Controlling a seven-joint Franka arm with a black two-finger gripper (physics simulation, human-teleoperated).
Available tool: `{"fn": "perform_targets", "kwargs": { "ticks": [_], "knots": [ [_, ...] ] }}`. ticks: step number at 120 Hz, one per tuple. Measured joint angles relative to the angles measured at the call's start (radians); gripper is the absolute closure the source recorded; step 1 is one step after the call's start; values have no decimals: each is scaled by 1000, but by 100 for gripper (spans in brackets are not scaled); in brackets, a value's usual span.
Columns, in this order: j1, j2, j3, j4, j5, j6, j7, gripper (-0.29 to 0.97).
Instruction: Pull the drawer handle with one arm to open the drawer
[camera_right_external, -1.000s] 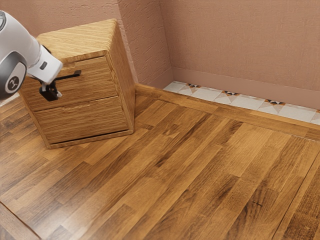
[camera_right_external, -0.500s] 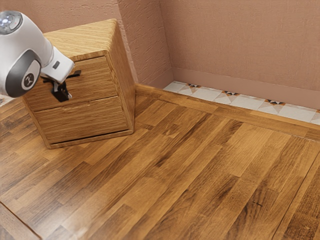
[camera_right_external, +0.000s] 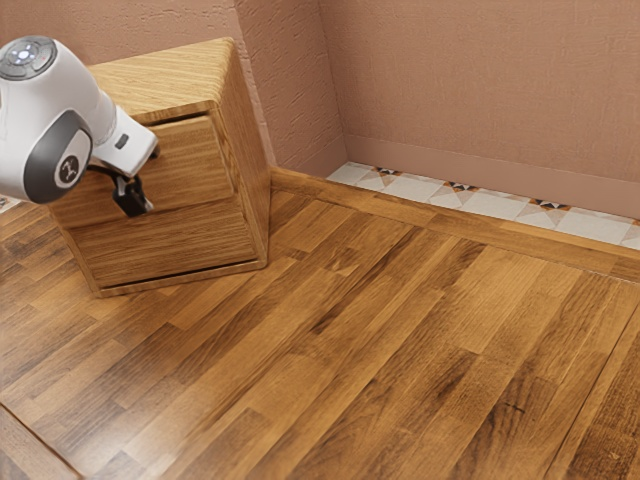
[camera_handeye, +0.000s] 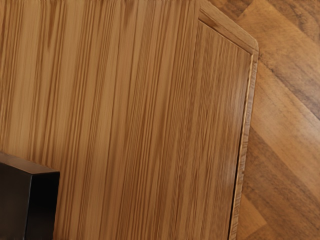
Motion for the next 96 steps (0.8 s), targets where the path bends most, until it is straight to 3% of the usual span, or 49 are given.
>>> {"fn": "perform_targets", "kwargs": {
  "ticks": [96],
  "knots": [
    [13, -201, -10, -183, 9, 2, 3, 3]
  ]
}}
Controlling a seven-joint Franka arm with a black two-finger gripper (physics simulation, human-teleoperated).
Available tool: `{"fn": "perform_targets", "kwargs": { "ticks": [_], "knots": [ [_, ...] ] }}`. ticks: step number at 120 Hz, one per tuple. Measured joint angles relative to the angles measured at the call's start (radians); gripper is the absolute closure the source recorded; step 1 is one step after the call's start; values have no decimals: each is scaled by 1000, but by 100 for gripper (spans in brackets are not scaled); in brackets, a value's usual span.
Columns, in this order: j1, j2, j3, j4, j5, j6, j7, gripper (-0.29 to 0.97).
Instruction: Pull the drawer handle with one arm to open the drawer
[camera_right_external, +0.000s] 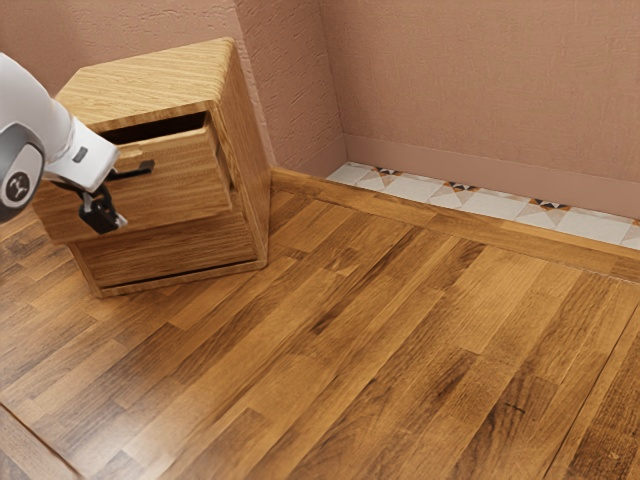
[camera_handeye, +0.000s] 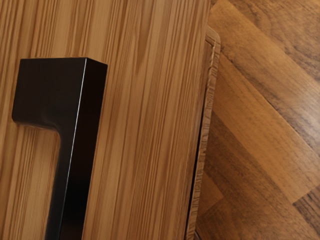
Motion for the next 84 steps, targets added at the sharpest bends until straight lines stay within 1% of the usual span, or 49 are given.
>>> {"fn": "perform_targets", "kwargs": {
  "ticks": [14, 38, 58, 67, 84],
  "knots": [
    [0, 3, 0, 2, -1, 0, 1, -1],
    [-1, 12, 1, 4, -1, 1, 3, 0],
    [-7, -49, 2, -35, 1, 1, 4, 2],
    [-7, -51, 1, -44, 1, 2, 4, -2],
    [-10, -58, 1, -63, -1, 3, 5, -1]
  ]
}}
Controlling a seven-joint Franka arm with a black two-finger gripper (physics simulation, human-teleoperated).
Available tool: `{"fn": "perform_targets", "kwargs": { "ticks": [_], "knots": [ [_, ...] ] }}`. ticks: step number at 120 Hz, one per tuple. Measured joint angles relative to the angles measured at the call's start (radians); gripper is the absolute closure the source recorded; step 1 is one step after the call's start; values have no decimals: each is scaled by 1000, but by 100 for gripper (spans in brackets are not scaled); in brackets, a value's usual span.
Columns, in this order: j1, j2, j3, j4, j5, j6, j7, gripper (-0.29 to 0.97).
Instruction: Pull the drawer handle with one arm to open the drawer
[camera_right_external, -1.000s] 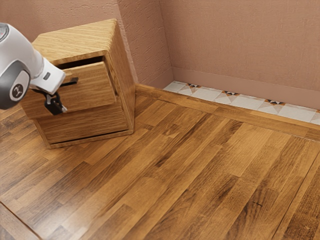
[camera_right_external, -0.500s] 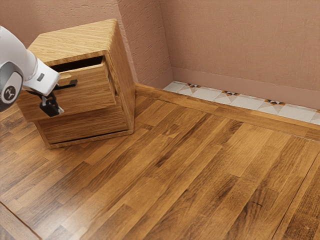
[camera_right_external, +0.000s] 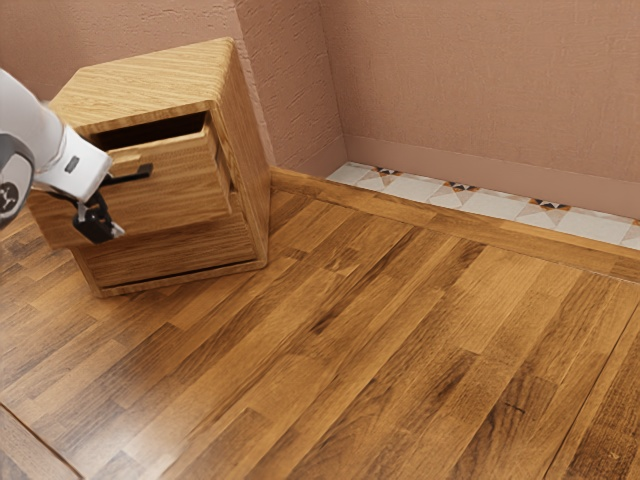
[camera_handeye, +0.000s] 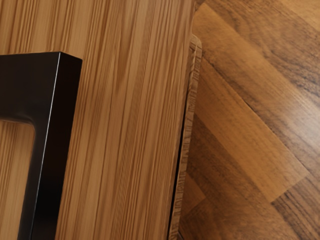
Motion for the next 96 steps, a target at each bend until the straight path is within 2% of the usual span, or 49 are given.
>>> {"fn": "perform_targets", "kwargs": {
  "ticks": [38, 96],
  "knots": [
    [-3, -110, 0, -85, 14, 0, 1, 6],
    [-20, -249, -1, -202, 25, -1, 1, 0]
  ]
}}
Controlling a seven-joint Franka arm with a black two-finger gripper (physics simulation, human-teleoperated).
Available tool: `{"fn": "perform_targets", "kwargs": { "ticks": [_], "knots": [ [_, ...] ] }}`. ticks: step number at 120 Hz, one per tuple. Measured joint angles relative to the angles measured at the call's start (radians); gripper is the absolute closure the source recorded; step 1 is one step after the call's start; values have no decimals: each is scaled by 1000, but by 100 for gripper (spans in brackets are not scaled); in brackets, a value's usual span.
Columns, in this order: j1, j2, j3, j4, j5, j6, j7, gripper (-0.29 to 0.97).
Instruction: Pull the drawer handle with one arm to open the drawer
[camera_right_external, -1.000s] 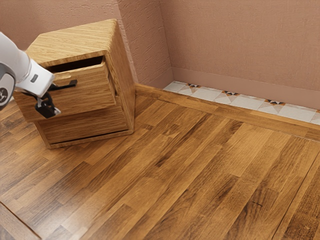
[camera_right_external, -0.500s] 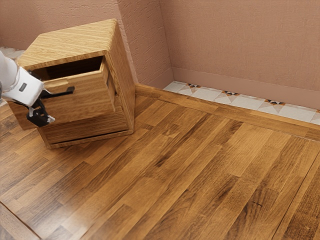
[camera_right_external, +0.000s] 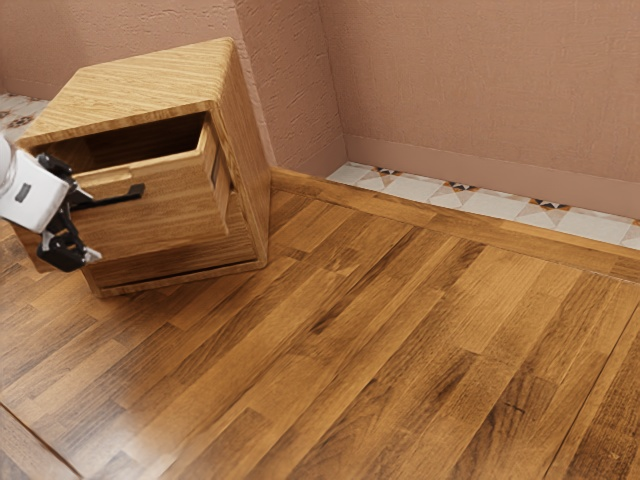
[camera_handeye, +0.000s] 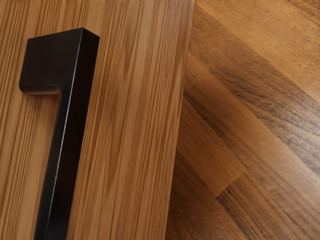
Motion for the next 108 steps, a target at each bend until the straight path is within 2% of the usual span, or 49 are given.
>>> {"fn": "perform_targets", "kwargs": {
  "ticks": [51, 84, 92, 98, 108],
  "knots": [
    [-25, -105, 0, -76, 5, -13, 1, 1],
    [-26, -108, -4, -47, 7, -22, 2, 0],
    [-27, -109, -60, 30, 7, -63, 2, 0],
    [-43, -107, -124, 181, -9, -156, 1, 0],
    [-93, -28, -163, 464, -122, -393, -43, 0]
  ]
}}
